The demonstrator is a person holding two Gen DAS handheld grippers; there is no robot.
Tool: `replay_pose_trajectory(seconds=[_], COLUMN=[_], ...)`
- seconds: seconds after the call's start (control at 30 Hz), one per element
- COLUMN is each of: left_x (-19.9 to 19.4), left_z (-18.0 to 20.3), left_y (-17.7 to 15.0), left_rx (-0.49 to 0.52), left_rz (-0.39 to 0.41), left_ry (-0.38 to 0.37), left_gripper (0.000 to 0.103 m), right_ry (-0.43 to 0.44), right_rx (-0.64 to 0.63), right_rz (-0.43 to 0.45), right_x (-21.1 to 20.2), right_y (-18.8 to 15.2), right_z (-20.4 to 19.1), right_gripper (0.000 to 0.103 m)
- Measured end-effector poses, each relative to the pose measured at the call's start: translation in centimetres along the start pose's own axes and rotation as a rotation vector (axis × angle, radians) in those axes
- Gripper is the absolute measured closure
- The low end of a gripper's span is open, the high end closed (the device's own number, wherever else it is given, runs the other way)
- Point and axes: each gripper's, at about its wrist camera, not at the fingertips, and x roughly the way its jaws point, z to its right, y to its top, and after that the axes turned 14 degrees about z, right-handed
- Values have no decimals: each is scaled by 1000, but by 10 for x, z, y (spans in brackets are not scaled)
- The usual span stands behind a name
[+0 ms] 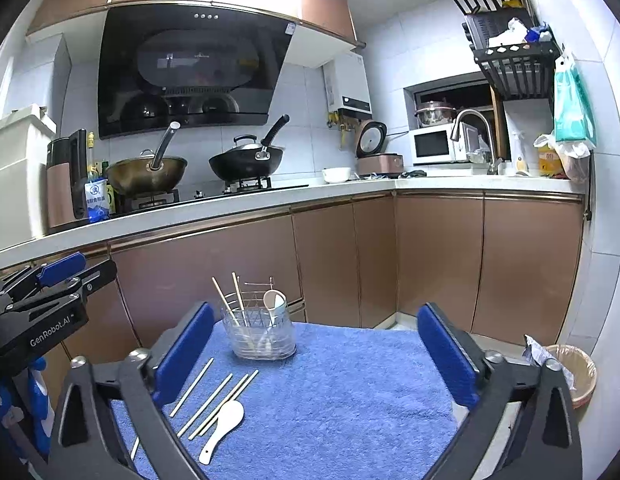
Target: Organize utensils
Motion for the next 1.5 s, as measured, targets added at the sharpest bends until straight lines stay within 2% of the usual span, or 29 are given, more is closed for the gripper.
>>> replay_pose_trajectory(seconds=[0.33, 0.47, 0.87, 1.03, 1.13, 1.23, 1.37, 1.4, 1.47, 1.5], left_x=[5, 12, 54, 79, 98, 120, 152, 160, 175, 180], left_z=[-4, -6, -25, -46, -68, -86, -93, -91, -84, -81], left_y=[-5, -10, -39, -56, -71, -90, -125, -135, -157, -165], left_rx=[-5, -10, -29, -57, -102, -160, -225, -237, -242, -247], left_rz=[-20, -37, -138, -197, -262, -359, -533, -578, -665, -695], left_ry=[-3, 2, 42, 52, 22, -53, -163, -194, -240, -258], left_gripper=[53, 53, 53, 53, 53, 53, 54, 54, 54, 54], right_ry=[31, 57, 127, 146, 176, 213, 284, 307, 338, 359], right_rx=[-5, 4, 8, 14, 17, 31, 60, 68, 77, 81], right_rz=[63, 47, -104, -173, -231, -306, -439, -482, -549, -590], right_x=[-3, 3, 45, 67, 82, 99, 126, 133, 144, 150], right_y=[3, 2, -27, -40, -53, -69, -98, -109, -127, -138], right_z=[-5, -8, -19, -22, -23, -25, -30, -32, -36, -38], right_gripper=[0, 0, 0, 1, 8, 18, 39, 42, 56, 59])
